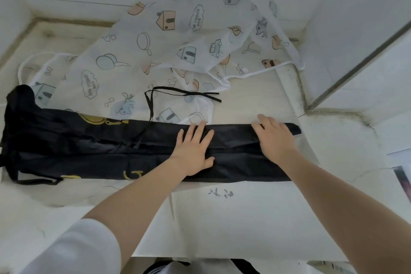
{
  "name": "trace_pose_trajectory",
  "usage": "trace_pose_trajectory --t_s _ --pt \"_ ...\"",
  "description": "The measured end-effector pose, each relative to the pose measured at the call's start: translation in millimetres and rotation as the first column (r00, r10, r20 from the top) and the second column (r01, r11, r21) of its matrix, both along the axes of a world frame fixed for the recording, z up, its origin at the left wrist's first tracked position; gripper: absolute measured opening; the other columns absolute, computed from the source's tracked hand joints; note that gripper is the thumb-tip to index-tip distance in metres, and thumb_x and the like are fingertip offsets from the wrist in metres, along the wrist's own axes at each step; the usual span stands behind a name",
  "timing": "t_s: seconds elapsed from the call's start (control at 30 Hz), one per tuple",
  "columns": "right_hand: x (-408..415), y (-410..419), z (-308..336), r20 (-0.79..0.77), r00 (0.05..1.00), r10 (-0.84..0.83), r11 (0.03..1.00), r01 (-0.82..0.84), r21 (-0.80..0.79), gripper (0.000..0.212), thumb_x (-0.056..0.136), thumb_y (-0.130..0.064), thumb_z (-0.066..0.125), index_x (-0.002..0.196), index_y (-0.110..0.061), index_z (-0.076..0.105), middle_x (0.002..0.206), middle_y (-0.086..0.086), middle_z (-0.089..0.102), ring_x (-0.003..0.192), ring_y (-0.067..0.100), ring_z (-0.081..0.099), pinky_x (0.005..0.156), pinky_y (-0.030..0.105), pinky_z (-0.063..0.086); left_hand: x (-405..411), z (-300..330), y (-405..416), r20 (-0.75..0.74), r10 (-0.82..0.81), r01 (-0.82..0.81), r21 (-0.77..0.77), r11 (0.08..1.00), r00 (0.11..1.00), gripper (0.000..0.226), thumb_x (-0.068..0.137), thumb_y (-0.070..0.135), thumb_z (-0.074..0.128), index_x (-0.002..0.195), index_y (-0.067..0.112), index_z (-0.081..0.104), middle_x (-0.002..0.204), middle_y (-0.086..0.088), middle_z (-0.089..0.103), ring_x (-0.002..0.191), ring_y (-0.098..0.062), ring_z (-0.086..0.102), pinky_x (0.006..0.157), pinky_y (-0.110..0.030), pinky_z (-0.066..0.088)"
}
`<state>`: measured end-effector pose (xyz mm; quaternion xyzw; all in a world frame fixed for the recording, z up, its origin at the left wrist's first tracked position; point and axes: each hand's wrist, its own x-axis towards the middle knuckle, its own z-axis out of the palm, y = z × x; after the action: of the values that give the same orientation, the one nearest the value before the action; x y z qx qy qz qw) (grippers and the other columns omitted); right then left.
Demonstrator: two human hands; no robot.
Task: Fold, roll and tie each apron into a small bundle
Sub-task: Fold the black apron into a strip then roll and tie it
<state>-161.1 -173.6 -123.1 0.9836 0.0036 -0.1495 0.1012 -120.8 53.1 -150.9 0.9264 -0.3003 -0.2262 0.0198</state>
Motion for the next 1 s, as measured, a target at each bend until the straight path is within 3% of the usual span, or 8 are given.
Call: trace_pose_trajectory --t_s 0.17,0.33,0.47,0.63,0.73,0.87,0.93,1.0 --pt "-4.2 -28.8 7.0 0.05 0.999 0.016 0.997 -0.012 -0.08 0.035 0.083 -0.004 0.051 0.117 -0.011 0.045 0.119 0.008 0.046 0.108 0.025 0.046 0.089 0.032 0.037 -11.0 4.4 -34.8 0.13 -0.078 0.09 -0.094 0.992 0.988 0.076 0.087 0.026 0.049 0.149 0.014 0.007 0.157 -0.007 -0.012 0.145 -0.022 -0.01 0.115 -0.042 -0.011" --pt "-15.7 -38.1 13.5 -0.027 0.99 0.14 0.984 -0.136 0.111 0.022 0.082 0.002 0.045 0.097 -0.014 0.042 0.089 0.003 0.046 0.074 0.022 0.044 0.063 0.031 0.039 -18.1 -10.1 -48.3 0.04 0.025 -0.022 -0.088 0.996 0.999 0.095 0.087 0.064 0.039 0.144 0.022 -0.024 0.154 -0.006 -0.027 0.142 -0.022 -0.023 0.113 -0.047 -0.014" --pt "-32.7 -53.7 3.6 -0.151 0.974 0.167 0.963 -0.129 0.236 0.015 0.095 -0.03 0.043 0.105 -0.02 0.049 0.105 -0.002 0.053 0.097 0.02 0.051 0.077 0.03 0.038 -15.9 -11.7 -50.7 0.104 0.008 -0.005 -0.025 1.0 0.995 0.095 0.084 0.07 0.033 0.146 0.021 -0.021 0.156 -0.007 -0.02 0.143 -0.024 -0.019 0.113 -0.049 -0.012" --pt "-31.3 -61.7 3.2 0.07 0.963 -0.259 0.96 0.248 0.133 0.041 0.096 -0.047 0.04 0.113 -0.011 0.05 0.114 0.008 0.051 0.104 0.026 0.05 0.084 0.035 0.043 -19.4 -16.3 -50.6 0.212 -0.083 0.071 0.062 0.996 0.974 0.098 0.065 0.071 -0.012 0.149 0.021 -0.011 0.157 -0.011 -0.012 0.145 -0.026 -0.012 0.111 -0.047 -0.015" --pt "-35.4 -60.6 1.8 -0.058 0.758 -0.65 0.663 0.603 0.444 0.04 0.093 -0.039 0.052 0.113 -0.006 0.04 0.104 0.009 0.055 0.091 0.028 0.053 0.073 0.035 0.043 -21.6 -17.6 -50.3 0.209 -0.073 0.062 0.058 0.996 0.975 0.089 0.072 0.071 -0.008 0.148 0.025 -0.016 0.156 -0.008 -0.019 0.144 -0.026 -0.013 0.114 -0.048 -0.01" --pt "-30.5 -60.6 -0.3 -0.241 0.59 -0.771 0.151 0.537 0.83 0.043 0.092 -0.02 0.057 0.13 -0.012 0.036 0.112 0.004 0.051 0.093 0.021 0.053 0.072 0.027 0.042 -23.6 -18.8 -50.7 0.215 -0.066 0.054 0.063 0.997 0.974 0.083 0.078 0.068 0.004 0.144 0.024 -0.023 0.156 -0.008 -0.021 0.144 -0.026 -0.015 0.115 -0.046 -0.009" --pt "-24.9 -60.5 2.7 -0.218 0.584 -0.782 0.1 0.462 0.881 0.036 0.093 -0.014 0.053 0.126 -0.017 0.039 0.101 0.002 0.049 0.083 0.017 0.053 0.068 0.029 0.047 -23.4 -20.7 -49.1 0.209 -0.083 0.069 0.073 0.995 0.974 0.084 0.074 0.071 -0.006 0.141 0.024 -0.026 0.156 -0.007 -0.019 0.144 -0.026 -0.014 0.115 -0.044 -0.01" --pt "-21.6 -65.9 1.4 -0.149 0.63 -0.762 0.198 0.446 0.873 0.022 0.093 -0.009 0.05 0.113 -0.018 0.044 0.094 0.004 0.049 0.083 0.02 0.052 0.073 0.035 0.049 -21.3 -20.1 -46.7 0.212 -0.092 0.088 0.025 0.996 0.973 0.09 0.073 0.07 -0.003 0.147 0.02 -0.012 0.158 -0.009 -0.007 0.146 -0.027 -0.001 0.116 -0.041 -0.004"
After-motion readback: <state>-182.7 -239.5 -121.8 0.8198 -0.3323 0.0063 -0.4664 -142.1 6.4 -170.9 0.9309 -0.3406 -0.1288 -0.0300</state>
